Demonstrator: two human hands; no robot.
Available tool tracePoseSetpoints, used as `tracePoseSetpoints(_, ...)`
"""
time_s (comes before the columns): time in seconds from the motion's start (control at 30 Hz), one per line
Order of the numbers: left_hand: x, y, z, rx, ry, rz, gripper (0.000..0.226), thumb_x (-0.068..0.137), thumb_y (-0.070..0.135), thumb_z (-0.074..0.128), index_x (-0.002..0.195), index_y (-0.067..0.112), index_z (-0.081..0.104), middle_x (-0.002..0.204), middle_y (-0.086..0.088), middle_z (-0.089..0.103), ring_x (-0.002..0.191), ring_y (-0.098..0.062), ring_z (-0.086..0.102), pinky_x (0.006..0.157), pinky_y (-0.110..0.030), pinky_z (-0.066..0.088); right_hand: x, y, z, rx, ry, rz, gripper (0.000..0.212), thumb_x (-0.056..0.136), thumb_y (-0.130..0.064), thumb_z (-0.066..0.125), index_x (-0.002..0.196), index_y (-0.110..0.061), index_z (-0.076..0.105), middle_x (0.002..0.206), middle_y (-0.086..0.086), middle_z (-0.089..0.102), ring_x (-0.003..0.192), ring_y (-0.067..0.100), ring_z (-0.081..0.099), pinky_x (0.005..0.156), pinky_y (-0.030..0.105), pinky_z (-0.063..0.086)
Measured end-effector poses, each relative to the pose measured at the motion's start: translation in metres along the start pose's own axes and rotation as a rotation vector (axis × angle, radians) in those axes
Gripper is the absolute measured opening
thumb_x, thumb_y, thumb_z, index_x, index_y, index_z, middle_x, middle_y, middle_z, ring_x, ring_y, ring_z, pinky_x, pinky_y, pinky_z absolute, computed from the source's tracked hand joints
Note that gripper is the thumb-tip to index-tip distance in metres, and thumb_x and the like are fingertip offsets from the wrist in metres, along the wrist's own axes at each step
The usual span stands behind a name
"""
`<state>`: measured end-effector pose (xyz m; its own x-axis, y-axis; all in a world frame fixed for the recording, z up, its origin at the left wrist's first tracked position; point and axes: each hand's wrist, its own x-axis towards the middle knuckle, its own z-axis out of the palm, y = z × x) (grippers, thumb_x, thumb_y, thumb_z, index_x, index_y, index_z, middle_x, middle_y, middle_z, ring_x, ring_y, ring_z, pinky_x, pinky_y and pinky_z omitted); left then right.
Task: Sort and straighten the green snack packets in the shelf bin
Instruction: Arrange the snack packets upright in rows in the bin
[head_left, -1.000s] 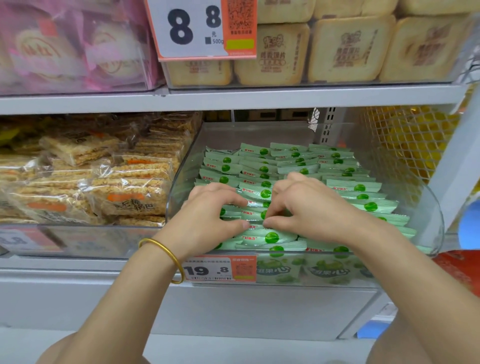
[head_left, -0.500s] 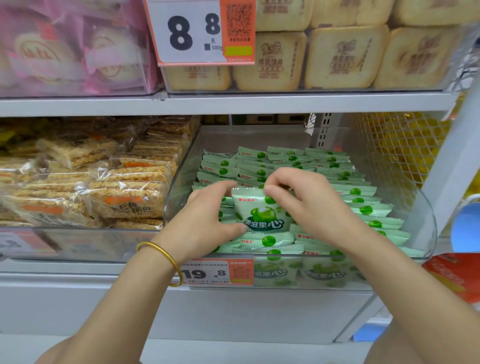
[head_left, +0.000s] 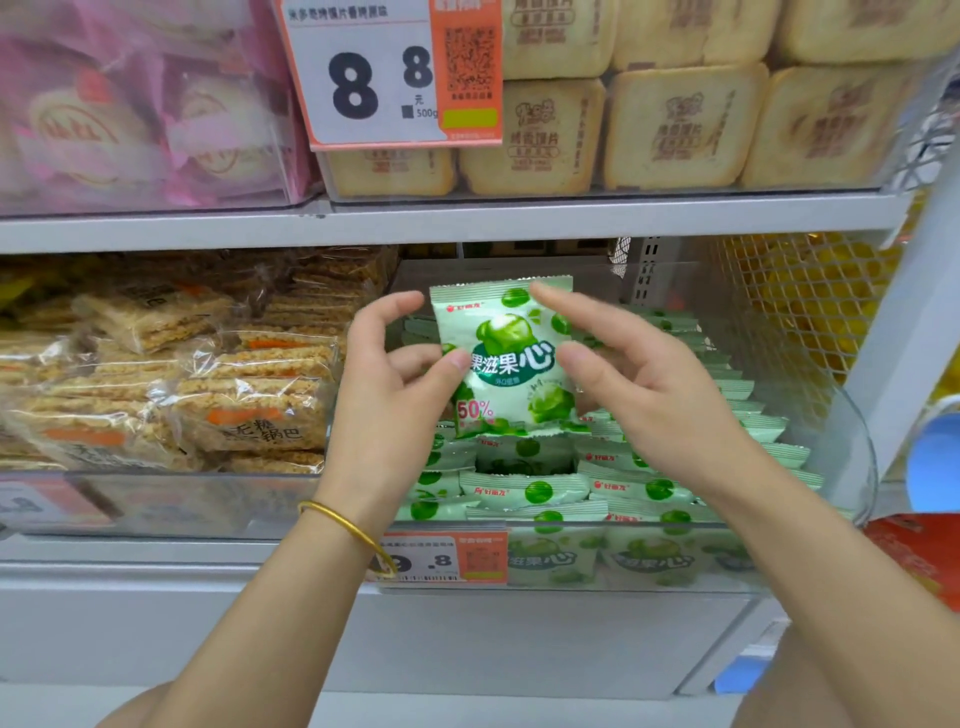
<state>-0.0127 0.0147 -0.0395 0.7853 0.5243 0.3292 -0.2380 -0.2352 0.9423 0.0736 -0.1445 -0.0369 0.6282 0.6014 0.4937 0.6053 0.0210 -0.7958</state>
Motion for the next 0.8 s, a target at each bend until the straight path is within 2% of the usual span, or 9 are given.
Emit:
tracePoseSetpoints(0.07,-0.001,0.001,0.001,-0.029,-0.052,0.026,0.044,0.09,0.007,0.058,0.121,0.031,0.039,0.088,-0.008,0.072,0.085,-0.025,0.069,0.078,-0.042,0.054,0.0,0.002,0.002,-0.026,0.003,0.018,0.039,0.094,-0.016,0.053,0.126,-0.039,0.054,0.123,-0.019,0.056,0.073,0.016,0.054,0.066,0.022,0.048)
tracePoseSetpoints(0.13,-0.003,0.003,0.001,-0.067,-0.151,0.06,0.05,0.09,0.004,0.057,0.125,0.034,0.038,0.096,-0.007,0.071,0.087,-0.02,0.07,0.075,-0.03,0.056,0.002,0.004,0.003,0.021,0.051,0.031,0.037,0.095,-0.013,0.053,0.125,-0.034,0.056,0.123,-0.02,0.056,0.082,0.0,0.056,0.07,0.012,0.044)
tracePoseSetpoints(0.2,-0.004,0.003,0.0,-0.054,-0.274,0.084,0.062,0.086,0.003,0.063,0.13,0.039,0.038,0.113,-0.003,0.065,0.095,-0.014,0.068,0.079,-0.025,0.055,0.002,0.006,0.001,0.1,0.077,0.048,0.037,0.095,-0.013,0.051,0.125,-0.034,0.054,0.128,-0.024,0.053,0.1,-0.011,0.053,0.08,0.01,0.042)
tracePoseSetpoints(0.27,-0.004,0.002,-0.002,0.015,-0.352,0.109,0.071,0.078,0.009,0.072,0.131,0.044,0.04,0.131,0.0,0.053,0.103,-0.012,0.064,0.088,-0.029,0.053,0.002,0.01,-0.001,0.142,0.084,0.055,0.038,0.097,-0.014,0.049,0.127,-0.037,0.051,0.133,-0.022,0.051,0.119,-0.006,0.047,0.097,0.018,0.04)
tracePoseSetpoints(0.33,-0.004,0.0,-0.002,0.032,-0.388,0.101,0.075,0.071,0.014,0.07,0.131,0.046,0.039,0.139,0.001,0.045,0.101,-0.013,0.064,0.091,-0.03,0.052,0.002,0.014,-0.002,0.159,0.103,0.065,0.038,0.095,-0.019,0.049,0.127,-0.04,0.052,0.136,-0.016,0.052,0.127,0.004,0.045,0.107,0.034,0.038)
tracePoseSetpoints(0.43,-0.004,-0.001,-0.001,0.025,-0.426,0.08,0.081,0.068,0.012,0.07,0.134,0.045,0.036,0.14,0.001,0.042,0.096,-0.013,0.066,0.085,-0.024,0.052,0.003,0.016,-0.002,0.211,0.123,0.087,0.038,0.089,-0.025,0.047,0.122,-0.043,0.055,0.135,-0.01,0.054,0.127,0.013,0.049,0.106,0.046,0.04)
tracePoseSetpoints(0.67,-0.005,-0.001,-0.001,-0.003,-0.473,0.098,0.085,0.071,0.002,0.07,0.133,0.046,0.034,0.138,0.015,0.042,0.1,-0.015,0.065,0.084,-0.025,0.054,0.003,0.019,-0.001,0.294,0.144,0.12,0.037,0.094,-0.013,0.047,0.125,-0.032,0.056,0.13,-0.008,0.058,0.121,0.018,0.054,0.086,0.032,0.046)
tracePoseSetpoints(0.8,-0.006,-0.001,-0.001,-0.001,-0.487,0.108,0.084,0.068,0.006,0.068,0.129,0.052,0.033,0.136,0.02,0.042,0.098,-0.012,0.064,0.083,-0.026,0.054,0.003,0.018,-0.001,0.326,0.16,0.124,0.037,0.089,-0.016,0.048,0.121,-0.03,0.059,0.125,-0.003,0.061,0.117,0.018,0.057,0.092,0.04,0.049)
